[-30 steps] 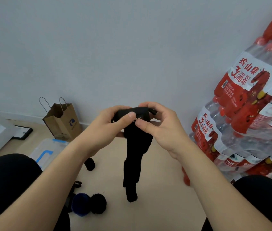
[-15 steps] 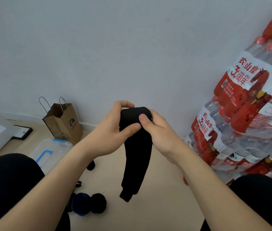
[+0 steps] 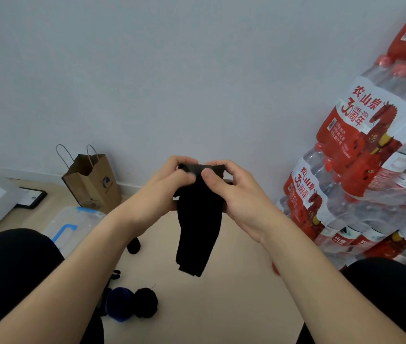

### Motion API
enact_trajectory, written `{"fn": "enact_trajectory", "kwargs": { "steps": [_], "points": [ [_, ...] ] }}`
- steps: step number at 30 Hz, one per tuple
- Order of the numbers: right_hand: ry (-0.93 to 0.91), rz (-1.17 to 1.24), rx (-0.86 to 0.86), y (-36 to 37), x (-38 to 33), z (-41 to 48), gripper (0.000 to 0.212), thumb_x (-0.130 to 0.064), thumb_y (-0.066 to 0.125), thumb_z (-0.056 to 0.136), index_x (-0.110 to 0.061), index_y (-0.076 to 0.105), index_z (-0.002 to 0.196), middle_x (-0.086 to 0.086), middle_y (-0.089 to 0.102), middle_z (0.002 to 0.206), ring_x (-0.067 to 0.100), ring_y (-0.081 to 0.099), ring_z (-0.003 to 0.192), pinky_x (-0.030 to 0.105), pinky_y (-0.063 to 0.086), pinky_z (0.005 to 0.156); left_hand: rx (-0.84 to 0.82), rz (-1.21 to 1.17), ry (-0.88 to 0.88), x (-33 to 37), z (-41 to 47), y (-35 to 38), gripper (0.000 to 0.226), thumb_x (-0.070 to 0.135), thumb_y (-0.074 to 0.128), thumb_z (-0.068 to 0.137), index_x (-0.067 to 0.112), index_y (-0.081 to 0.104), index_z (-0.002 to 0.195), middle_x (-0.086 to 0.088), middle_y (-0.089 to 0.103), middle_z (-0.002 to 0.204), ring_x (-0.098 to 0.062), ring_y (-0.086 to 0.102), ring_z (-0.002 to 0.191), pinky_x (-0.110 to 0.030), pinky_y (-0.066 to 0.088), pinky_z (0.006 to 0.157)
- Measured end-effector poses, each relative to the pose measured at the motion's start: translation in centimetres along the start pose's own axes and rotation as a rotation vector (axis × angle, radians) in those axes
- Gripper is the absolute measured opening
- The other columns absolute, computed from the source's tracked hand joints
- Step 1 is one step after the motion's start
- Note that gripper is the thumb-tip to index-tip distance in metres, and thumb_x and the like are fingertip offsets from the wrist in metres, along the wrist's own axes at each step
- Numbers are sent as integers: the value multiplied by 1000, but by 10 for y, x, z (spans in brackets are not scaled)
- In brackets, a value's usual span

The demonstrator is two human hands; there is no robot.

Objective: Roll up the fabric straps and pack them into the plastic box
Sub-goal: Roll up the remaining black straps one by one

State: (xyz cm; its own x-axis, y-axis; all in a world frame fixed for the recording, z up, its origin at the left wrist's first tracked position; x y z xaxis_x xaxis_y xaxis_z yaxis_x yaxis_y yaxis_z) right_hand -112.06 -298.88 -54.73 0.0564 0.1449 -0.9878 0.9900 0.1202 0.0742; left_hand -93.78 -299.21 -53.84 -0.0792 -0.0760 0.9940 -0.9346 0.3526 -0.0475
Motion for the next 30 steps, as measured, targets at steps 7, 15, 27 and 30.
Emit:
{"fn": "enact_trajectory", "kwargs": {
  "steps": [7,15,27,30],
  "points": [
    [81,132,-92,12,4,-6,30,-37,62,110,-25,59,137,10,74,132,28,76,117,51,61,104,54,196,70,-1,0,-7,25,35,54,111,20,60,130,-1,74,114,-19,74,110,-43,61,97],
    [-81,-159,30,5,-1,-4,17,-32,58,112,-23,62,126,5,73,123,22,72,117,49,58,106,48,-72,23,-4,2,4,40,29,69,97,18,64,135,-8,76,125,-24,74,118,-47,59,104],
    [117,-175,-75,7,5,-2,66,-70,54,90,-19,68,129,14,80,116,25,78,95,46,56,88,138,146,89,0,1,-5,23,19,56,112,20,65,133,-10,75,121,-32,72,117,-55,61,101],
    [152,-170,-58,3,6,-1,67,-79,41,98,-25,68,129,7,83,99,27,80,94,50,60,98,92,149,99,0,1,-7,24,11,56,111,20,67,132,-9,75,121,-28,72,117,-43,61,101]
  ]
}}
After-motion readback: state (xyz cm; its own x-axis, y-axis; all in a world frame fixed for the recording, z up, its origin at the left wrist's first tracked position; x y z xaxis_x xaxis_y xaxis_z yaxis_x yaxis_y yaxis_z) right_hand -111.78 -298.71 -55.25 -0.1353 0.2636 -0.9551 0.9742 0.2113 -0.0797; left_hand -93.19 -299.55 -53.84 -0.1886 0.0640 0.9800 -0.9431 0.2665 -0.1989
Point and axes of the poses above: each hand's wrist, its own z-axis towards the middle knuckle, its own y-axis out of the palm, x = y × z, the point moved 2 cm from there along z, towards the middle knuckle
